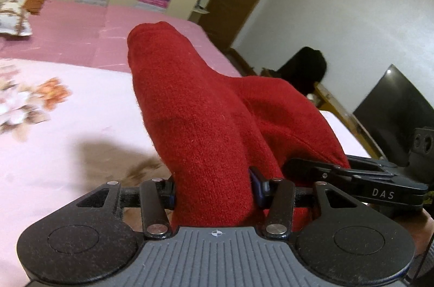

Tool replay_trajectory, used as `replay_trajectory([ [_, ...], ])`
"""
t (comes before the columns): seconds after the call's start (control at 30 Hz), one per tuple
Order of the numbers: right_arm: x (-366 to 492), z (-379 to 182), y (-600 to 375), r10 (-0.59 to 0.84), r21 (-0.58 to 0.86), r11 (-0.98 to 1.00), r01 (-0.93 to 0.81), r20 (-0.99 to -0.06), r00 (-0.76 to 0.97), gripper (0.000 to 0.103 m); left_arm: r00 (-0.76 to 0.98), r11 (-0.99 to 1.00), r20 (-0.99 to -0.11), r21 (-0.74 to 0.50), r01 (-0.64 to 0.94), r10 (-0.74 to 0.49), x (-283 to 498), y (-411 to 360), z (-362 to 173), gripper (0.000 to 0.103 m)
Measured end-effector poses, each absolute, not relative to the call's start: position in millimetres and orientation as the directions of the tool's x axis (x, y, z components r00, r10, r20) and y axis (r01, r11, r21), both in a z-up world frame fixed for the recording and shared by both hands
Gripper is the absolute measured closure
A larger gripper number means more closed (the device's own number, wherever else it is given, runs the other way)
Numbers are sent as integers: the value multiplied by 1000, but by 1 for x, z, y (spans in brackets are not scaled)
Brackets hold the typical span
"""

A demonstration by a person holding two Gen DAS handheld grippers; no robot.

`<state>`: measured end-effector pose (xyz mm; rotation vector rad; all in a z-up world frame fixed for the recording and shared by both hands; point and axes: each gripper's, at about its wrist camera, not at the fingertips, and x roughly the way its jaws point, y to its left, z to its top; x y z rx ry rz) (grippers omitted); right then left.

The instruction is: Fold small clothes

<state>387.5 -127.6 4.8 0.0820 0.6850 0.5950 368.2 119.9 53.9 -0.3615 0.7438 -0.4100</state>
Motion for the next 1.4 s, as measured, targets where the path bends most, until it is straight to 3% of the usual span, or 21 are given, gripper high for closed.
replay_trajectory([
  [0.4, 372, -23, -40, 614, 300, 772, -560, -579, 536, 69, 668, 901, -643, -422, 100, -375, 339, 202, 17, 54],
  [0.97, 400, -86, -17, 604, 353, 779, -518, -643, 471, 69, 624, 922, -709, -383, 49, -328, 379, 211, -50, 53],
  [1.03, 404, -94, -19, 602, 359, 782, -509, -649, 466, 68, 635, 912, -698, -408, 27, -331, 380, 218, -59, 46],
  [1.17, 405, -103, -23, 606, 372, 779, -505, -650, 458, 65, 660, 928, -698, -374, -6, -277, 375, 223, -74, 20],
  [1.4, 407, -112, -35, 611, 410, 783, -468, -648, 455, 54, 667, 947, -706, -320, -4, -236, 372, 222, -72, 13],
])
